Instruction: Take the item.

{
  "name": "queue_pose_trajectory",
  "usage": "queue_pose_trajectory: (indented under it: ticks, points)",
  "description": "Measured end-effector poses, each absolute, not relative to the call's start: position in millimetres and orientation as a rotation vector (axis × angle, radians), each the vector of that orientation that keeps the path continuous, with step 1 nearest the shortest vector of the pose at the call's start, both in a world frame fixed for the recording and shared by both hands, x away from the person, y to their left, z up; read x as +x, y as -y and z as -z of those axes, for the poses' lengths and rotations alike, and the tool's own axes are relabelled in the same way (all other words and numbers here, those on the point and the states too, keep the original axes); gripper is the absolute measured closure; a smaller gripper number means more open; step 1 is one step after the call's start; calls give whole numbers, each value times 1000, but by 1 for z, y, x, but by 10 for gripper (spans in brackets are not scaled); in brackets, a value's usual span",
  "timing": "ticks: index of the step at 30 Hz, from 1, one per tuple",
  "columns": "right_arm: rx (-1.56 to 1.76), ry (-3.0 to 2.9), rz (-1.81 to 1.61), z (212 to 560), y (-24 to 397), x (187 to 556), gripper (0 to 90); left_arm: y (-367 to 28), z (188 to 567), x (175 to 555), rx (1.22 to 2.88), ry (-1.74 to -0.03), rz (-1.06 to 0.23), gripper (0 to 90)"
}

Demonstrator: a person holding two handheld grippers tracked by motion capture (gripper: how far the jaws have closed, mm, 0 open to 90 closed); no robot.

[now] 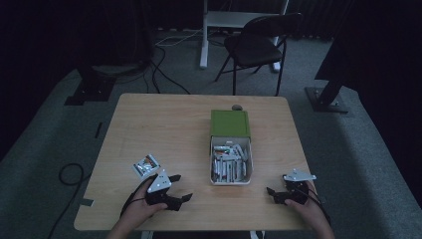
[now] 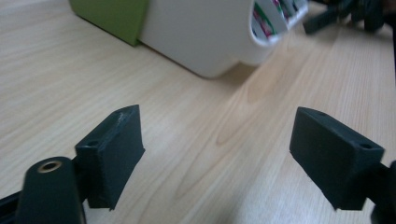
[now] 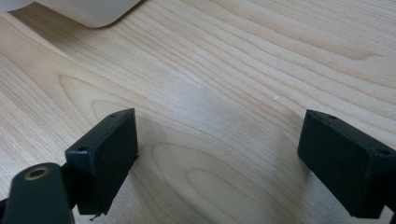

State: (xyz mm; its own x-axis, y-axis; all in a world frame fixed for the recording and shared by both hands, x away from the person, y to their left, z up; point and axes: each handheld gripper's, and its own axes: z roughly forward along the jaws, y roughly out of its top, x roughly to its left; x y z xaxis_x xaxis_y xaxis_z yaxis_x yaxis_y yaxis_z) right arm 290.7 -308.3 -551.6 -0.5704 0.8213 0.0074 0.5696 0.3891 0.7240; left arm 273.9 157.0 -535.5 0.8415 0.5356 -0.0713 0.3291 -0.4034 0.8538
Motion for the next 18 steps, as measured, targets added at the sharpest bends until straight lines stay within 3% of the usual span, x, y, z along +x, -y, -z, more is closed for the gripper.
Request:
queue_pose_trajectory:
  ticks: [18]
  points:
    - [1208, -2301, -990, 552, 308, 291, 115, -150, 543, 277, 2153, -646, -331, 176]
